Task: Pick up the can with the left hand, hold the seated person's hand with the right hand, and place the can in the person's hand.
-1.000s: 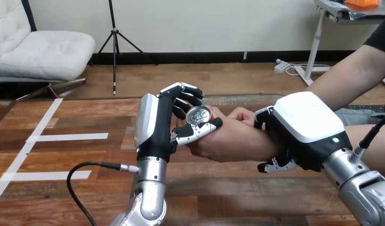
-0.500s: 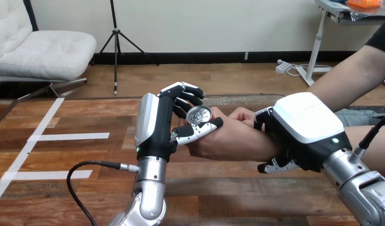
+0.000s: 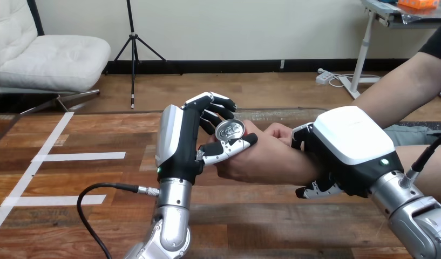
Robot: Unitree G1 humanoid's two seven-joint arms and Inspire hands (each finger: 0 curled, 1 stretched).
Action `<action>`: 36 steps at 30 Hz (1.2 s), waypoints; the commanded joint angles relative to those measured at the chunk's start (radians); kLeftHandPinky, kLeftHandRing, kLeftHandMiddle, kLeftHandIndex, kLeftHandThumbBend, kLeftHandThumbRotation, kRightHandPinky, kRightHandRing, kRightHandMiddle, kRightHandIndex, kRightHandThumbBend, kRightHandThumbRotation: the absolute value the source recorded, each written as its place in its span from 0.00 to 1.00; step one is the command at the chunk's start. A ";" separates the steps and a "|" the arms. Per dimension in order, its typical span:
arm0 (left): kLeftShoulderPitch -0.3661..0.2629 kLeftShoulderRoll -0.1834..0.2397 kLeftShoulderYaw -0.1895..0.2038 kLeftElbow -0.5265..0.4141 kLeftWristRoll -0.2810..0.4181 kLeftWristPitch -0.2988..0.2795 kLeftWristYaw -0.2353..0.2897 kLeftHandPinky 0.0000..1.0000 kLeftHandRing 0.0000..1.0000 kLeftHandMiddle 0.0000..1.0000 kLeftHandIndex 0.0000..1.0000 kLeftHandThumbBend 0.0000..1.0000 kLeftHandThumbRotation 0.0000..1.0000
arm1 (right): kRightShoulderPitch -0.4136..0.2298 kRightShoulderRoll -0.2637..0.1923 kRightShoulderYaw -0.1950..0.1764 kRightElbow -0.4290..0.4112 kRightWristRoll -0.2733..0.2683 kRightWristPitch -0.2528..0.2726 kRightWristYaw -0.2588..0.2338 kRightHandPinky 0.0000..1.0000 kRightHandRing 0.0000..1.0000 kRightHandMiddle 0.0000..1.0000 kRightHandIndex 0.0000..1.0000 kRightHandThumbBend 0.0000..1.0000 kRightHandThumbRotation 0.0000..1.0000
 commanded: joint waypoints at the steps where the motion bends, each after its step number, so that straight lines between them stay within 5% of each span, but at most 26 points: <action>1: -0.040 -0.024 -0.036 -0.083 0.018 -0.041 -0.013 0.38 0.43 0.50 0.52 0.65 0.00 | -0.041 0.013 0.020 0.025 0.009 -0.028 -0.008 0.31 0.35 0.41 0.45 0.87 0.00; 36: -0.009 -0.015 -0.033 -0.117 0.019 -0.022 -0.030 0.39 0.43 0.50 0.54 0.66 0.00 | -0.068 0.016 0.035 0.044 0.000 -0.037 0.017 0.31 0.35 0.42 0.46 0.86 0.00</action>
